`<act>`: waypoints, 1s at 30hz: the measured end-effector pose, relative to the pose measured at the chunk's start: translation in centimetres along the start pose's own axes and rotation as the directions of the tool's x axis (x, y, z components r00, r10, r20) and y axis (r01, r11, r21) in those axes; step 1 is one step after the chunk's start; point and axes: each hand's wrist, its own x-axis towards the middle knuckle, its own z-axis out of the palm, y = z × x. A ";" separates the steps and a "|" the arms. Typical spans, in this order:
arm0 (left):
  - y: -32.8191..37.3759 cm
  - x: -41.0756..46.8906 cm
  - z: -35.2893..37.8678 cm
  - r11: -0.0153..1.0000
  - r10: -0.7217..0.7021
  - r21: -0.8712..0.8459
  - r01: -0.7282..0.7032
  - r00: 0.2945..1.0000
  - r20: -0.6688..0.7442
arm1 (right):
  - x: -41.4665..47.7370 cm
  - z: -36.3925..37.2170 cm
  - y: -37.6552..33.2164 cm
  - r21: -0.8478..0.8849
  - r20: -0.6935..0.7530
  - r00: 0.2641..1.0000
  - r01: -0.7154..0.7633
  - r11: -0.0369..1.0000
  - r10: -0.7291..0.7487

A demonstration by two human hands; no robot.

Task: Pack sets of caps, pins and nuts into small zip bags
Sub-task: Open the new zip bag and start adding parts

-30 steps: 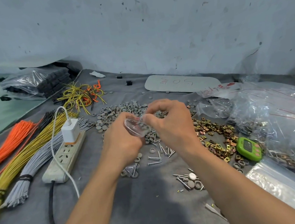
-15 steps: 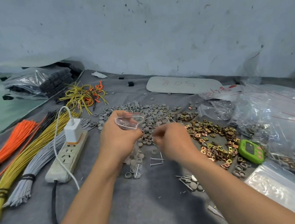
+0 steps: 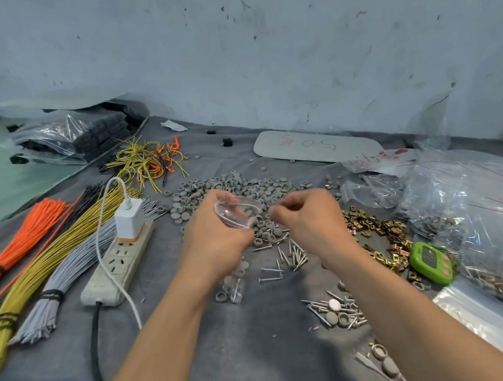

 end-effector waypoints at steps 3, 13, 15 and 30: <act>0.5 -0.2 0.7 0.995 0.041 0.089 -0.044 0.999 0.032 | -0.6 -1.1 -1.9 0.147 -0.019 0.993 0.118 0.982 -0.116; 1.4 -0.7 2.0 0.981 0.092 0.162 -0.103 0.993 0.078 | -0.8 -1.5 -1.7 0.164 -0.060 0.986 0.161 0.973 -0.154; 1.5 -0.7 2.1 0.986 0.092 0.133 -0.098 0.995 0.048 | -1.2 -2.6 -1.4 0.268 -0.097 0.990 0.130 0.955 -0.107; 4.0 -1.9 6.7 0.991 0.130 -0.028 -0.128 0.985 0.116 | -4.2 -7.8 1.3 0.080 -0.128 0.992 -0.004 0.997 0.015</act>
